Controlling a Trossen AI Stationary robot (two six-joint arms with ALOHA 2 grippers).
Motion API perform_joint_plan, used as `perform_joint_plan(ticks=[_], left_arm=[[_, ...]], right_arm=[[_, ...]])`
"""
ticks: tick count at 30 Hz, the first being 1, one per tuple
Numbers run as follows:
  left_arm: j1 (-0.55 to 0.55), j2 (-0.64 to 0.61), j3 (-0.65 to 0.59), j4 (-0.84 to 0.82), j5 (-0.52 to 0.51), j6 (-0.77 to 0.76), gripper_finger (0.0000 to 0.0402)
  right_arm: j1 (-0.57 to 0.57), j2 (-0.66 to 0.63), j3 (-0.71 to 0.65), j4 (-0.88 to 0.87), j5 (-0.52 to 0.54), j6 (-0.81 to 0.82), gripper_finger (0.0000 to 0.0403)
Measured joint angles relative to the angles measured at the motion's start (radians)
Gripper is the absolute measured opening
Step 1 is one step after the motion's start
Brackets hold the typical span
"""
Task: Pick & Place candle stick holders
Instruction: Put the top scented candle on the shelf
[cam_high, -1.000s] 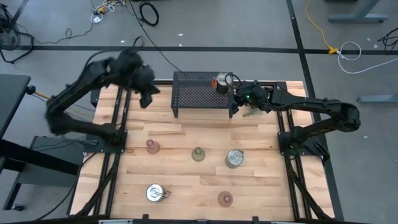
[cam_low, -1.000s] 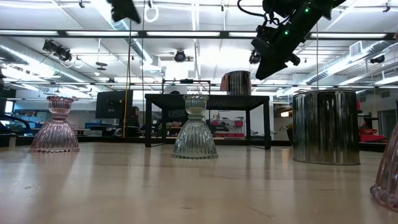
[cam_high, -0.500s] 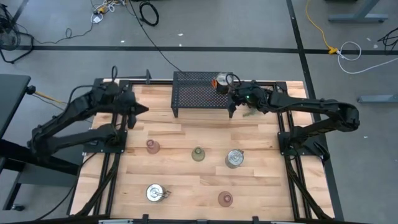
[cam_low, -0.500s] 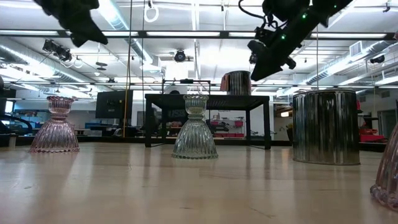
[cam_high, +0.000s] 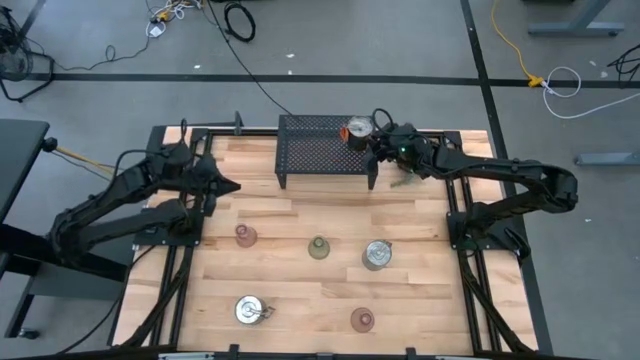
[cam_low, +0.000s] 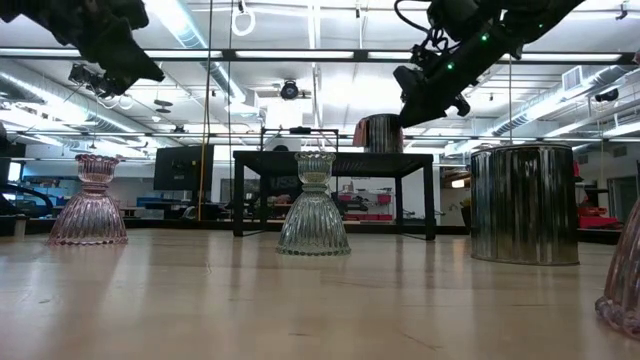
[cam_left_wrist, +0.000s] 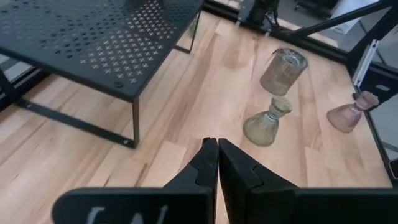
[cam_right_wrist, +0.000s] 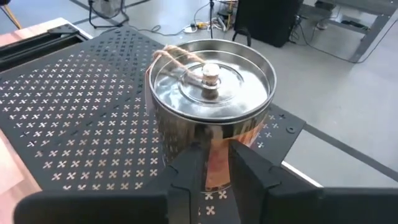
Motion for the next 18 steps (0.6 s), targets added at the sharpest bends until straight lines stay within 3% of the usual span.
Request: perform_joint_plan(ticks=[9,18], left_arm=[[-0.064,0.002,-0.061,0.125,0.002,-0.02,0.0016],[-0.159,0.003,-0.185,0.404,0.083,-0.08,0.0016]], right_arm=[[-0.025,0.027,0.0,0.049,0.0,-0.014,0.0082],[-0.03,0.029,0.0,0.098,0.001,-0.011,0.0082]])
